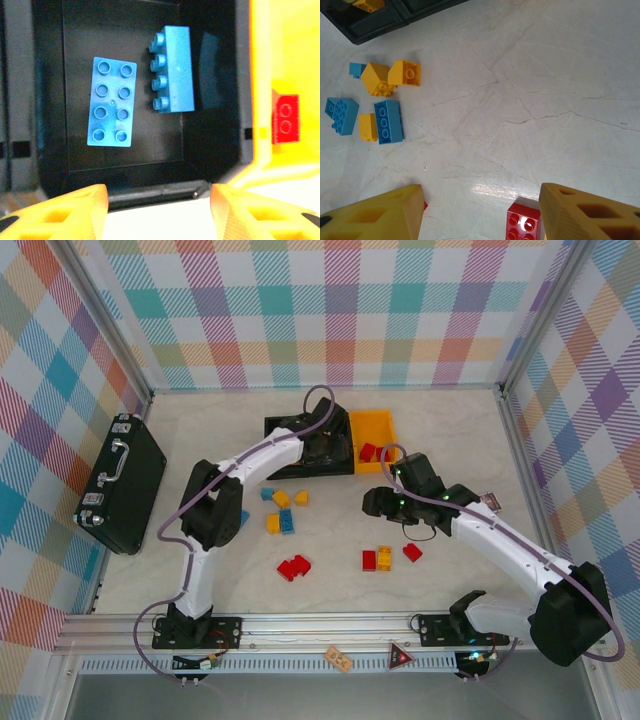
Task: Sort the legos into containers by color
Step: Place the lego in the container, then pick up the lego from the bottom-right of the table.
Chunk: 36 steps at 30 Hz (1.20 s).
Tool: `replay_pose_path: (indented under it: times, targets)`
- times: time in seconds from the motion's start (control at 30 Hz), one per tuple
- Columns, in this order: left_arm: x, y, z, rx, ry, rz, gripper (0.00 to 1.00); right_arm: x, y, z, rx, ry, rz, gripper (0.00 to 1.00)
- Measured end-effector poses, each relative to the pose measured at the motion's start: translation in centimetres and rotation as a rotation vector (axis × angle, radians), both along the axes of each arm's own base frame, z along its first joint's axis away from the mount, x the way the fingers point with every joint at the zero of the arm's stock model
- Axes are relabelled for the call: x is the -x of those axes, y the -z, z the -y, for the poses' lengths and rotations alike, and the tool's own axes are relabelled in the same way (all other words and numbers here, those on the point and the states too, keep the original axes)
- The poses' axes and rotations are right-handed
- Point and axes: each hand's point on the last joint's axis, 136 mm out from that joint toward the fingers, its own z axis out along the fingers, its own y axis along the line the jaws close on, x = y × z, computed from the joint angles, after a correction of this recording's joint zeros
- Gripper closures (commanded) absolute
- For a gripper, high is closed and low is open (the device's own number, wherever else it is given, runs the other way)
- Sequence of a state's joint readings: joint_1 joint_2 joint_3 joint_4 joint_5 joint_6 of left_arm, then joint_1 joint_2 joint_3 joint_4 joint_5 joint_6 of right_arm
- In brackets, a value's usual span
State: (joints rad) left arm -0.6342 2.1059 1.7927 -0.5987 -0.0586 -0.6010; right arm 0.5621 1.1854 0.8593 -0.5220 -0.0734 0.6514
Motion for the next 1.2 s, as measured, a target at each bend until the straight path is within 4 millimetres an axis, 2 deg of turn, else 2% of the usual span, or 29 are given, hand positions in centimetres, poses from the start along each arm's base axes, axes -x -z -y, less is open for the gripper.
replay_pose_path:
  times: [0.13,0.3,0.47,0.57,0.83,1.03,1.2]
  targets:
    - [1.6,-2.1,0.0,0.053,0.029,0.015,0.44,0.4,0.7,0.9,0.045,0.019,-0.024,0.37]
    - [4.4,-2.9,0.8,0.098,0.106,0.000,0.44,1.3,1.8,3.2,0.137,0.084,-0.084,0.34]
    - [8.5,-1.8,1.5,0.130,0.200,-0.055,0.44,2.0,2.6,5.6,0.196,0.183,-0.135,0.23]
    - [10.7,-0.9,1.7,0.155,0.245,-0.092,0.44,2.7,3.2,6.8,0.209,0.239,-0.158,0.23]
    - [15.6,1.0,2.0,0.172,0.331,-0.159,0.44,4.7,7.0,8.8,0.261,0.347,-0.290,0.22]
    - [17.6,2.6,1.4,0.158,0.346,-0.186,0.44,5.4,9.4,9.2,0.277,0.423,-0.366,0.24]
    - [18.6,3.3,1.4,0.153,0.351,-0.201,0.44,5.7,10.8,9.4,0.286,0.465,-0.406,0.29]
